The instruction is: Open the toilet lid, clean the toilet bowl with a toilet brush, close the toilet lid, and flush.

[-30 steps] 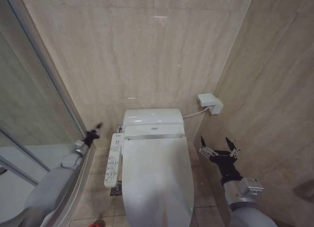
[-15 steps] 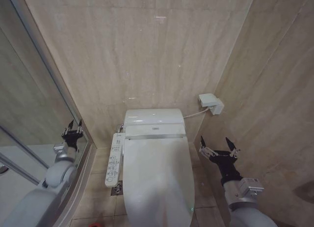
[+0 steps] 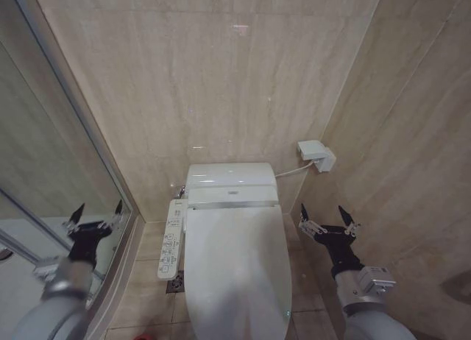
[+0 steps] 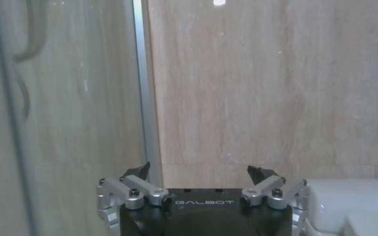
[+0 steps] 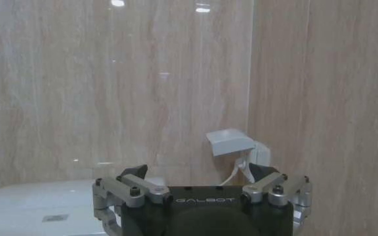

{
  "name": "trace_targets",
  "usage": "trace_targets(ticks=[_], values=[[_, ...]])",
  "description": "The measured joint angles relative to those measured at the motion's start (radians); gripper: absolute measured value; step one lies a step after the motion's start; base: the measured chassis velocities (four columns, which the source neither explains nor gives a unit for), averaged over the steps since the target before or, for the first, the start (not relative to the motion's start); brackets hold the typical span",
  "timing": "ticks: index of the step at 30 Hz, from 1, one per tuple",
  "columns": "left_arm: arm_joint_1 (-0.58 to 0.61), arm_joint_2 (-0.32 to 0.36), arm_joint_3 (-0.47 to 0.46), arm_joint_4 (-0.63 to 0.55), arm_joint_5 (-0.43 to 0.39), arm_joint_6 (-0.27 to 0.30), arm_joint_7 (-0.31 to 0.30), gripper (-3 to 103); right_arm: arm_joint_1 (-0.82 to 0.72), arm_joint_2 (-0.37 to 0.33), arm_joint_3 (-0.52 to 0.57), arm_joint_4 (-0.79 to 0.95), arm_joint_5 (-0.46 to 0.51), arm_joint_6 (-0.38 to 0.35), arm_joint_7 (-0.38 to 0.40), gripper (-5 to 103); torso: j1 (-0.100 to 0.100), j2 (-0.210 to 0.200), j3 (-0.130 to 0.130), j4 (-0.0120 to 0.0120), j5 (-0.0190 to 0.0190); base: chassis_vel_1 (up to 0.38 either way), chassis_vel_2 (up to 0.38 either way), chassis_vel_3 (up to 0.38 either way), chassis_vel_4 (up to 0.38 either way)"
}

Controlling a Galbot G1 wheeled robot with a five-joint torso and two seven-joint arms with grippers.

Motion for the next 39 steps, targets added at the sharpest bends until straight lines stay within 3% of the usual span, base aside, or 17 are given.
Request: trace_targets(ticks=[4, 5, 11, 15, 22, 39], values=[[0.1, -0.043, -0.029, -0.088, 0.059, -0.023, 0.019, 86, 0.0, 0.0, 0.0, 0.0, 0.0, 0.0, 0.0, 100, 0.0, 0.0, 0.0, 0.0002, -0.0002, 0.0, 0.0, 0.0, 0.0], [0.119, -0.056, -0.036, -0.106, 0.08, -0.038, 0.031, 100, 0.0, 0.0, 0.0, 0.0, 0.0, 0.0, 0.0, 100, 0.0, 0.0, 0.0, -0.0003, -0.0001, 0.0, 0.0, 0.0, 0.0], [0.186, -0.093, -0.044, -0.174, 0.116, -0.063, 0.055, 100, 0.0, 0.0, 0.0, 0.0, 0.0, 0.0, 0.0, 100, 0.0, 0.0, 0.0, -0.0002, -0.0002, 0.0, 0.0, 0.0, 0.0], [0.215, -0.12, -0.034, -0.179, 0.191, -0.129, 0.16, 100, 0.0, 0.0, 0.0, 0.0, 0.0, 0.0, 0.0, 100, 0.0, 0.0, 0.0, -0.0005, -0.0002, 0.0, 0.0, 0.0, 0.0], [0.242, -0.174, -0.03, -0.173, 0.248, -0.209, 0.263, 100, 0.0, 0.0, 0.0, 0.0, 0.0, 0.0, 0.0, 100, 0.0, 0.0, 0.0, -0.0003, -0.0003, 0.0, 0.0, 0.0, 0.0], [0.268, -0.222, -0.009, -0.186, 0.277, -0.239, 0.299, 100, 0.0, 0.0, 0.0, 0.0, 0.0, 0.0, 0.0, 100, 0.0, 0.0, 0.0, -0.0003, -0.0003, 0.0, 0.0, 0.0, 0.0]])
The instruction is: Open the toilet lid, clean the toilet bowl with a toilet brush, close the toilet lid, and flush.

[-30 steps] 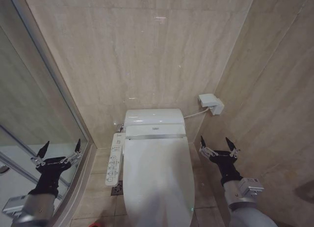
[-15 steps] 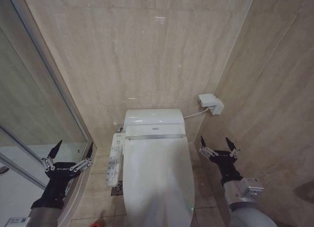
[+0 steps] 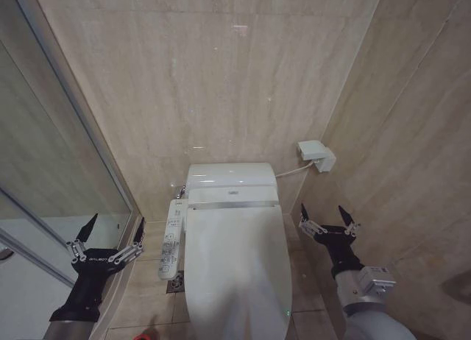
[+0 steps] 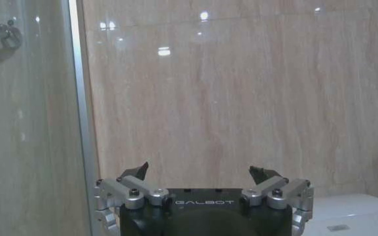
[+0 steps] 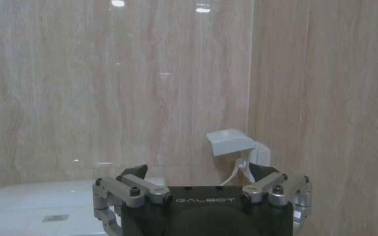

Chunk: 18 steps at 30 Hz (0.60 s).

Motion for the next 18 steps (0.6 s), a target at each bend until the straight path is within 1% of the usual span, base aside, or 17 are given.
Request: trace_targets(ticks=[12, 18], values=[[-0.002, 0.002, 0.0, 0.001, -0.001, 0.001, -0.002, 100, 0.0, 0.0, 0.0, 0.0, 0.0, 0.0, 0.0, 100, 0.0, 0.0, 0.0, 0.0002, 0.0, 0.007, -0.006, -0.007, 0.013], [-0.002, 0.002, 0.0, 0.001, -0.002, 0.001, -0.002, 100, 0.0, 0.0, 0.0, 0.0, 0.0, 0.0, 0.0, 100, 0.0, 0.0, 0.0, 0.0001, -0.0004, 0.103, -0.096, -0.095, 0.099]])
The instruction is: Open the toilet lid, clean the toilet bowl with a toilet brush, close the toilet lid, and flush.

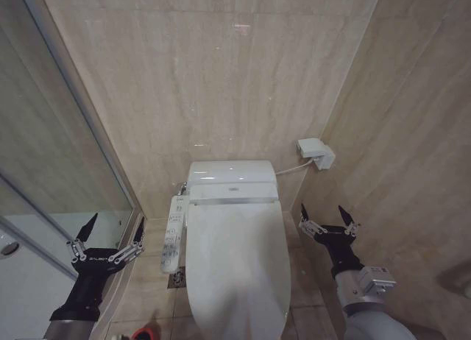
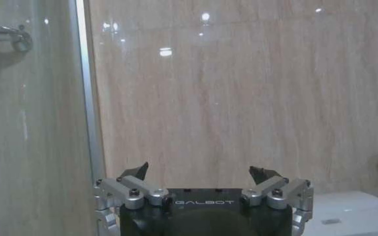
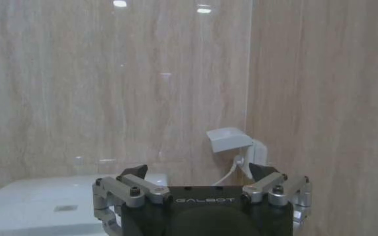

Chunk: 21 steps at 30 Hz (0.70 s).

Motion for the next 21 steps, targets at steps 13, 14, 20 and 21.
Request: trace_targets(ticks=[13, 14, 20, 21], values=[[0.0, 0.001, 0.0, 0.001, -0.001, 0.001, -0.001, 100, 0.0, 0.0, 0.0, 0.0, 0.0, 0.0, 0.0, 100, 0.0, 0.0, 0.0, 0.0, 0.0, 0.211, -0.23, -0.231, 0.231], [0.0, 0.001, 0.0, 0.001, -0.001, 0.001, -0.001, 100, 0.0, 0.0, 0.0, 0.0, 0.0, 0.0, 0.0, 100, 0.0, 0.0, 0.0, 0.0, 0.0, 0.307, -0.304, -0.284, 0.301], [0.0, 0.001, 0.0, 0.001, -0.001, 0.001, -0.001, 100, 0.0, 0.0, 0.0, 0.0, 0.0, 0.0, 0.0, 100, -0.001, 0.0, 0.0, 0.0, 0.0005, 0.348, -0.34, -0.33, 0.336], [0.0, 0.001, 0.0, 0.001, -0.001, 0.001, -0.001, 100, 0.0, 0.0, 0.0, 0.0, 0.0, 0.0, 0.0, 100, -0.001, 0.0, 0.0, 0.0, 0.0016, 0.373, -0.381, -0.357, 0.359]])
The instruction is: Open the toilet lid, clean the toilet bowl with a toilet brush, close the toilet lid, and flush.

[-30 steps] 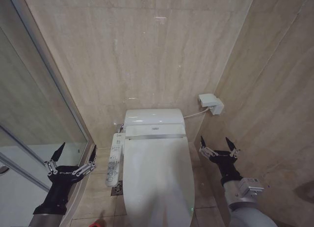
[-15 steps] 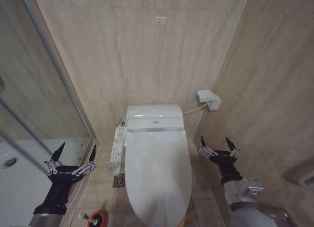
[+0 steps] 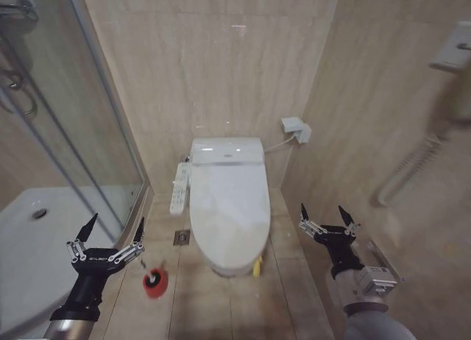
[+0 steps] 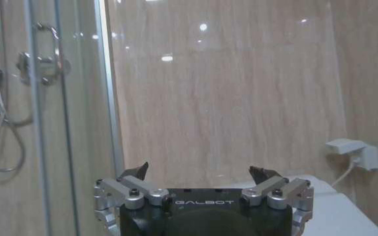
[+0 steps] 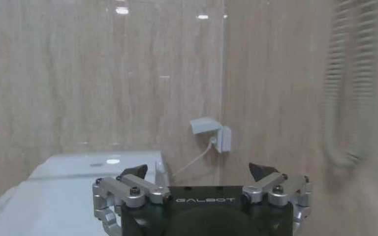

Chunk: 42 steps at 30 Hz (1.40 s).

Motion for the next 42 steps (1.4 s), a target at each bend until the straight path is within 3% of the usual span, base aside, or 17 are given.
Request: trace_targets(ticks=[1, 5, 8, 11, 42], values=[[0.0, 0.0, 0.0, 0.0, 0.0, 0.0, 0.0, 100, 0.0, 0.0, 0.0, 0.0, 0.0, 0.0, 0.0, 100, 0.0, 0.0, 0.0, -0.0002, -0.0019, 0.373, -0.381, -0.377, 0.387], [0.0, 0.0, 0.0, 0.0, 0.0, 0.0, 0.0, 100, -0.001, 0.0, 0.0, 0.0, 0.0, 0.0, 0.0, 100, -0.001, 0.0, 0.0, 0.0, -0.0001, 0.328, -0.325, -0.342, 0.338], [0.0, 0.0, 0.0, 0.0, 0.0, 0.0, 0.0, 100, -0.001, 0.0, 0.0, 0.0, 0.0, 0.0, 0.0, 100, 0.0, 0.0, 0.0, -0.0002, -0.002, 0.179, -0.204, -0.226, 0.226], [0.0, 0.0, 0.0, 0.0, 0.0, 0.0, 0.0, 100, -0.001, 0.0, 0.0, 0.0, 0.0, 0.0, 0.0, 100, -0.001, 0.001, 0.0, -0.0005, -0.0009, 0.086, -0.054, -0.107, 0.12], [0.0, 0.0, 0.0, 0.0, 0.0, 0.0, 0.0, 100, 0.0, 0.0, 0.0, 0.0, 0.0, 0.0, 0.0, 100, 0.0, 0.0, 0.0, -0.0001, -0.0013, -0.014, 0.016, 0.017, -0.017]])
